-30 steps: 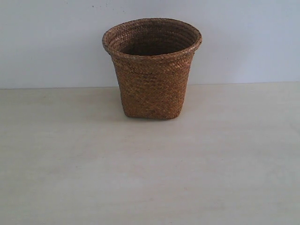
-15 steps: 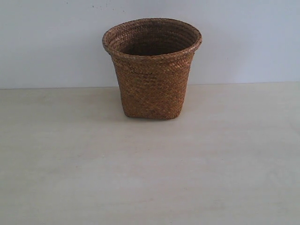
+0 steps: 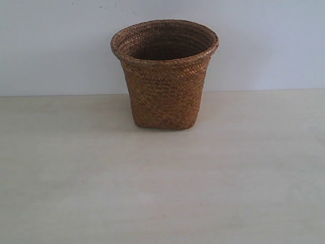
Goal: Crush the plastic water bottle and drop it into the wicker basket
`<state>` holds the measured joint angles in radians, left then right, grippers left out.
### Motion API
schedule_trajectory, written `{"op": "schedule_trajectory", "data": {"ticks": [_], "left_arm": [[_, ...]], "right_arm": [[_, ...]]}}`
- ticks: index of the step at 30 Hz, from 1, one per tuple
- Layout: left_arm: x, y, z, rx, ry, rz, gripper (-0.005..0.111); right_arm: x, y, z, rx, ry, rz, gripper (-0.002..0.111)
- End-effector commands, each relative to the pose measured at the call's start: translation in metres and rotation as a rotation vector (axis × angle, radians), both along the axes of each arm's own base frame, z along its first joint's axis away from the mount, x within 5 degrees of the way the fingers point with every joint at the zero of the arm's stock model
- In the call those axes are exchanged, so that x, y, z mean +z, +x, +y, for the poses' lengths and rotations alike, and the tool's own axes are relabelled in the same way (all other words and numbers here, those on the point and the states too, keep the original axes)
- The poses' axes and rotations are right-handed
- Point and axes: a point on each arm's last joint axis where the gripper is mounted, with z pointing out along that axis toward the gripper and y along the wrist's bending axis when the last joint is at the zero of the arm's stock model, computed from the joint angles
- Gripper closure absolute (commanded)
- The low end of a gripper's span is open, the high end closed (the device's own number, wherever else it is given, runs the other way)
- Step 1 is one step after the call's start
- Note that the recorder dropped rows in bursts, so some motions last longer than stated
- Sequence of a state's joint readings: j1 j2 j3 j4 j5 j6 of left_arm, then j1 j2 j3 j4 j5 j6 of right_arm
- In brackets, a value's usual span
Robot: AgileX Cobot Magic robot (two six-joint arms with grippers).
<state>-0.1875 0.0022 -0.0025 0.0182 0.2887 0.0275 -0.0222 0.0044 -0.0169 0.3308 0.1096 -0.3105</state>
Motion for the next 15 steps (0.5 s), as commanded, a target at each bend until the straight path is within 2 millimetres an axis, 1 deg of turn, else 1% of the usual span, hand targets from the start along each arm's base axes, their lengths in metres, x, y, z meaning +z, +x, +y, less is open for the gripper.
{"op": "schedule_trajectory", "data": {"ticks": [1,15], "left_arm": [[-0.0012,-0.0002,0.0000,0.006,-0.021,0.009,0.103],[-0.0007,-0.0001,0.0000,0.006,-0.022,0.004,0.103]], "right_arm": [[-0.0005,-0.0002,-0.0005,-0.007,-0.002,-0.008,0.108],[0.0002,-0.0002,-0.0007,-0.009,-0.002,-0.015,0.108]]}}
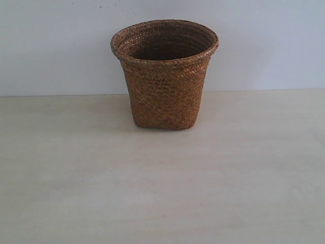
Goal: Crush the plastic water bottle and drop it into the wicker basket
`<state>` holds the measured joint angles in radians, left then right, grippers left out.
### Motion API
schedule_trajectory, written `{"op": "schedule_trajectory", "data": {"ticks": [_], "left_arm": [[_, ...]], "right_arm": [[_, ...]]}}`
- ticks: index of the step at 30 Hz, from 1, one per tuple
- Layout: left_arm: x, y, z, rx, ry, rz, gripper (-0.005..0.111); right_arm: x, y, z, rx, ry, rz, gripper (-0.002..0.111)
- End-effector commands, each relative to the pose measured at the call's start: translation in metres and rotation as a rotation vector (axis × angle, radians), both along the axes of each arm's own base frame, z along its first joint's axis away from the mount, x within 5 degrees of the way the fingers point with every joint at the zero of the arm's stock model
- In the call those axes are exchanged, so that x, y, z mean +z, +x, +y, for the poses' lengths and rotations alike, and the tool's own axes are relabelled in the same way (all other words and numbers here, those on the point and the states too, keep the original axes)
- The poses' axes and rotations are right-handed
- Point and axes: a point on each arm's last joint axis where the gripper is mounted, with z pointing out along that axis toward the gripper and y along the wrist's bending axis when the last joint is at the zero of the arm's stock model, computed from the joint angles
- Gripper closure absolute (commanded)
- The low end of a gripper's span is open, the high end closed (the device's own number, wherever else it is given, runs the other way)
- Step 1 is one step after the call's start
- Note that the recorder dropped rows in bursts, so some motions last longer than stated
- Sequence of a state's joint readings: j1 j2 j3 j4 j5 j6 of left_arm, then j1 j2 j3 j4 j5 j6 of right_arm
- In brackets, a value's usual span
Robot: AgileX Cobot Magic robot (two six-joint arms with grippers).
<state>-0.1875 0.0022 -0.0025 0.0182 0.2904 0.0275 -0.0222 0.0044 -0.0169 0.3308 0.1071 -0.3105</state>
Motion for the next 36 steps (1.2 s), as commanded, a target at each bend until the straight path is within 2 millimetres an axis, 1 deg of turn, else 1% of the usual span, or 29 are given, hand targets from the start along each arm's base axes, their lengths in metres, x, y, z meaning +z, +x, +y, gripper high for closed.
{"op": "schedule_trajectory", "data": {"ticks": [1,19,24,30,33,36], "left_arm": [[-0.001,0.000,0.000,0.006,-0.022,0.003,0.103],[0.000,0.000,0.000,0.006,-0.023,-0.001,0.103],[0.000,0.000,0.000,0.006,-0.023,-0.001,0.103],[0.000,0.000,0.000,0.006,-0.023,-0.001,0.103],[0.000,0.000,0.000,0.006,-0.023,-0.001,0.103],[0.000,0.000,0.000,0.006,-0.023,-0.001,0.103]], "right_arm": [[0.000,0.000,-0.001,-0.009,-0.002,-0.013,0.108],[-0.001,0.000,-0.001,-0.010,0.018,0.000,0.108],[-0.007,0.000,-0.003,-0.037,0.035,0.059,0.108],[-0.014,-0.001,-0.003,-0.035,-0.003,0.121,0.108],[-0.013,0.000,-0.003,-0.036,-0.003,0.092,0.108],[-0.021,-0.001,-0.003,-0.035,-0.005,0.182,0.108]]}}
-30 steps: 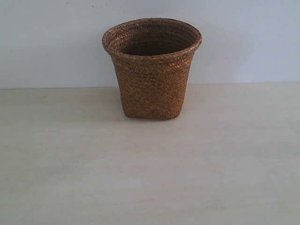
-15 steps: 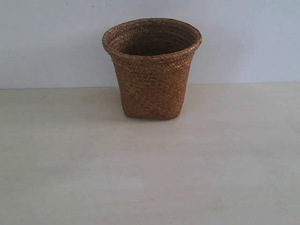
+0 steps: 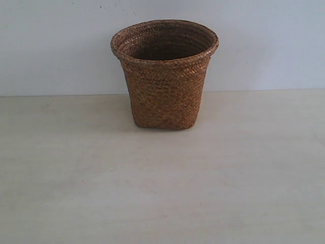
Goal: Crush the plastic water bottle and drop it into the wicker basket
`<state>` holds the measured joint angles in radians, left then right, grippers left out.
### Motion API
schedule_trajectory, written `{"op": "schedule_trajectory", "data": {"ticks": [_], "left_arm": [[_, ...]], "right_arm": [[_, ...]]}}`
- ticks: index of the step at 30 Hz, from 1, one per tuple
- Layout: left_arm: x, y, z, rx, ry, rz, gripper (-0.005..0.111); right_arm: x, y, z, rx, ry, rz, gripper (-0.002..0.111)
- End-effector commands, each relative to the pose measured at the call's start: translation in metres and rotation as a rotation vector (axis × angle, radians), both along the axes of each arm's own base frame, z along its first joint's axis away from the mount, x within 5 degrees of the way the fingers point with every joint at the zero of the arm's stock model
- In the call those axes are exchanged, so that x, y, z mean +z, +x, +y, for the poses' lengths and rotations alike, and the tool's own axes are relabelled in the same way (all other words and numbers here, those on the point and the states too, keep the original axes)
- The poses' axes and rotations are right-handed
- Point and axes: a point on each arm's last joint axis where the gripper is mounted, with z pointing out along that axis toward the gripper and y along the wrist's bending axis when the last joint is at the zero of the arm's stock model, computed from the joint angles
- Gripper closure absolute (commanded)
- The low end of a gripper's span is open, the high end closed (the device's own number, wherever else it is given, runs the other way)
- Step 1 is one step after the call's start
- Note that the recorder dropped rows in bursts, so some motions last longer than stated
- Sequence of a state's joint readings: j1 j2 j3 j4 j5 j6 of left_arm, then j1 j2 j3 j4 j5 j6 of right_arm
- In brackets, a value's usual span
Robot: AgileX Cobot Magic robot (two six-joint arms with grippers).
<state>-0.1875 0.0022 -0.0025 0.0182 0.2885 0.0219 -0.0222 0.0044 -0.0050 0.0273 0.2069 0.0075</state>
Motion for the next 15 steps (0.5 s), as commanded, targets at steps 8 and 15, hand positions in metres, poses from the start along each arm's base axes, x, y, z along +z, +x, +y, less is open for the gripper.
{"op": "schedule_trajectory", "data": {"ticks": [8,15], "left_arm": [[-0.0004,0.0000,0.0000,0.005,-0.017,0.000,0.103],[-0.0004,0.0000,0.0000,0.005,-0.017,-0.001,0.103]], "right_arm": [[-0.0132,-0.0024,-0.0010,-0.002,-0.055,0.133,0.108],[-0.0134,-0.0025,-0.0010,-0.003,-0.050,0.136,0.108]]}}
